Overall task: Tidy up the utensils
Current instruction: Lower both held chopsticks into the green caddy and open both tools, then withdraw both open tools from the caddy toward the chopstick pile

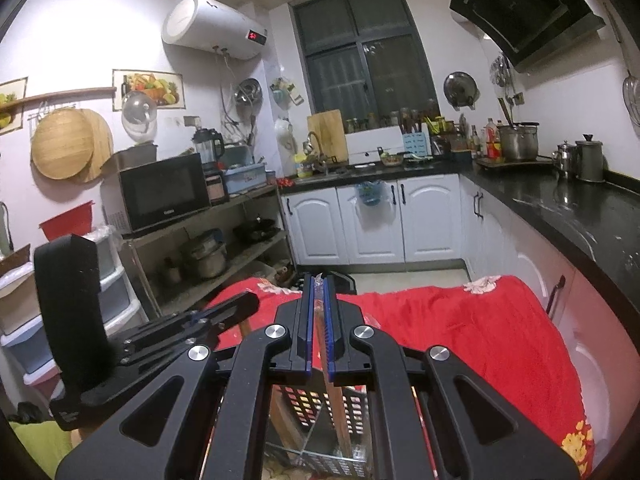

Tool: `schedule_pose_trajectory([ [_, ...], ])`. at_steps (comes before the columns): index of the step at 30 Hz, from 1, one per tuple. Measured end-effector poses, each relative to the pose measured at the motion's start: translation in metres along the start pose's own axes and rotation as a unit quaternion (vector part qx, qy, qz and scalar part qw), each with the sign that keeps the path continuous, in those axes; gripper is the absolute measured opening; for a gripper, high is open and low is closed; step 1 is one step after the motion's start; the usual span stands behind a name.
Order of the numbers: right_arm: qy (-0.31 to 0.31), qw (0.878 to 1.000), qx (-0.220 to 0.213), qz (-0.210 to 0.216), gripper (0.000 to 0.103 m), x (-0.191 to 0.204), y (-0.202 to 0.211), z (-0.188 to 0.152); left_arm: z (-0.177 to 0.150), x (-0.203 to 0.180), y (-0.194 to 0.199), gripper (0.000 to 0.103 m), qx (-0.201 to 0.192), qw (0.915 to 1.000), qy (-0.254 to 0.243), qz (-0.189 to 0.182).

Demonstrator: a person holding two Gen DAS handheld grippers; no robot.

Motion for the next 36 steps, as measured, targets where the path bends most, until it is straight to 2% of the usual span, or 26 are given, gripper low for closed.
schedule_pose_trajectory([
  [6, -0.004, 1.0, 0.008, -0.022, 0.013, -0.014, 0.0, -0.011, -0.011, 0.003, 0.002, 0.004, 0.017, 0.9998, 0.001, -0.003],
  [8, -0.008, 1.0, 0.006, -0.027, 0.02, -0.02, 0.003, -0.013, -0.013, 0.004, 0.004, 0.018, 0.018, 0.9998, 0.0, 0.0],
  [9, -0.009, 1.0, 0.005, -0.03, 0.022, -0.022, 0.004, -0.013, -0.014, 0.005, 0.006, 0.029, 0.018, 0.9998, 0.001, 0.0],
  [10, -0.011, 0.999, 0.005, -0.035, 0.022, -0.026, 0.006, -0.014, -0.014, 0.006, 0.007, 0.036, 0.018, 0.9998, 0.003, 0.001],
  [17, -0.01, 0.999, 0.002, -0.053, 0.035, -0.04, 0.021, -0.02, -0.013, 0.011, 0.026, 0.068, 0.011, 0.9998, 0.016, 0.011],
  [19, -0.009, 0.998, 0.004, -0.055, 0.04, -0.042, 0.025, -0.024, -0.014, 0.013, 0.032, 0.08, 0.011, 0.9996, 0.024, 0.013],
  [22, -0.01, 0.998, 0.012, -0.053, 0.042, -0.044, 0.03, -0.031, -0.017, 0.015, 0.038, 0.092, 0.016, 0.9993, 0.028, 0.019],
  [26, -0.01, 0.998, 0.016, -0.052, 0.046, -0.044, 0.036, -0.038, -0.024, 0.018, 0.045, 0.092, 0.026, 0.9987, 0.03, 0.031],
  [36, 0.006, 0.998, 0.03, -0.048, 0.051, -0.037, 0.049, -0.058, -0.043, 0.008, 0.063, 0.092, 0.039, 0.9985, 0.023, 0.031],
])
Point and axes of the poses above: each gripper's, at about its wrist camera, not at the fingertips, and y roughly against the way its jaws point, x to its left, z to its top, the point moved 9 cm from there along -y, roughly the way its jaws point, and after that the axes turned 15 degrees about -y, right-handed, at the moved point
